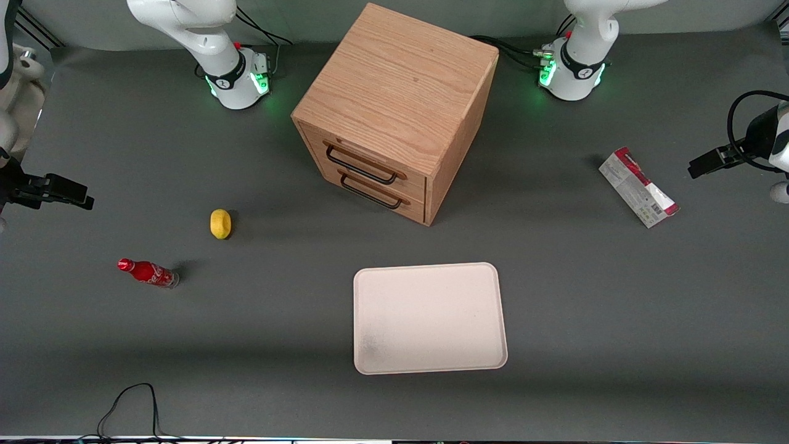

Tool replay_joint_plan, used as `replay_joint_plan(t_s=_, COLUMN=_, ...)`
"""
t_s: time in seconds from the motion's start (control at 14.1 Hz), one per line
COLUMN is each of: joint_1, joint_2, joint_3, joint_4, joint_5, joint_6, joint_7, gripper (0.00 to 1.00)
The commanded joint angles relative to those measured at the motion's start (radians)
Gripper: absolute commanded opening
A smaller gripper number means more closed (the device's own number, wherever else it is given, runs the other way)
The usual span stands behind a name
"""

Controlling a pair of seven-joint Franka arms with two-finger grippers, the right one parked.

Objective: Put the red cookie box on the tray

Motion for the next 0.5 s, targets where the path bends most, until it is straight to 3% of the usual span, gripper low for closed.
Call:
replay_joint_plan(t_s=0.0, joint_1=0.004, joint_2=0.014, joint_3=-0.001, joint_4=0.036, joint_5=-0.010, joint_6=-0.040, joint_7=0.016, gripper=1.00)
replay_joint_plan(t_s=0.43, joint_1=0.006, joint_2=0.012, joint_3=-0.001, joint_4=0.041, joint_5=-0.008, joint_6=-0.060, joint_7=0.019, gripper=1.00)
